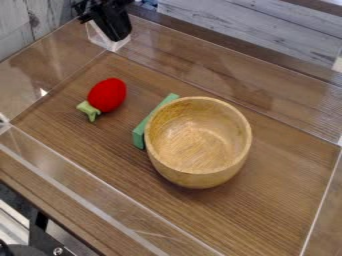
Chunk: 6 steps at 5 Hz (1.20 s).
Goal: Move the red object to the left side of the table
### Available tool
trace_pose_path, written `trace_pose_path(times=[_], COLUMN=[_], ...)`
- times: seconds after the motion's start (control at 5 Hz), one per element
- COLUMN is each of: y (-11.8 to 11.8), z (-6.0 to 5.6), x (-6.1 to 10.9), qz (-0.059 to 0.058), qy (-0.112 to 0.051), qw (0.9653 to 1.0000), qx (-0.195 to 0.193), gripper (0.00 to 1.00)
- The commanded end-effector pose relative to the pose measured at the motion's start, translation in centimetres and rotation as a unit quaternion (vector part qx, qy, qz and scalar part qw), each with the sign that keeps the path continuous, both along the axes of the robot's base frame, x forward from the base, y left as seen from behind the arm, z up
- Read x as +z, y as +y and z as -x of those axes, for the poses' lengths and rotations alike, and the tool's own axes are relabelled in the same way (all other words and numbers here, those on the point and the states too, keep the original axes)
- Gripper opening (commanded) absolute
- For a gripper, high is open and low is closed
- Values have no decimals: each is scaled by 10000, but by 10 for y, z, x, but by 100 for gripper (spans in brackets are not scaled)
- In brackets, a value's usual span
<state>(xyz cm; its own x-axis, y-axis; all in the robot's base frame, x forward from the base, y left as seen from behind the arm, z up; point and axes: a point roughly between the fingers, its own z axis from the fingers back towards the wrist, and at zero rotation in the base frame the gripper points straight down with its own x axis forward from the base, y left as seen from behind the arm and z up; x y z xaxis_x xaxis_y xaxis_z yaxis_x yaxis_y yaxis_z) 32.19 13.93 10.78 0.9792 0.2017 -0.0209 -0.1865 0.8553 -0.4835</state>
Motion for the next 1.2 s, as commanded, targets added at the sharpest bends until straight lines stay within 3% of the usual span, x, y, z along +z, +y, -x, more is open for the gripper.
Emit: trace_pose_path(times=[0.0, 0.4, 0.6, 1.0], y=[9, 31, 38, 24], z=[1, 4, 4, 4], x=[5, -20, -25, -16], qz=[-202, -308, -326, -320], qy=[-106, 25, 47, 33], qw=[9991, 9990, 9990, 9992], qx=[362, 326, 288, -223], gripper=[0, 0, 100, 100])
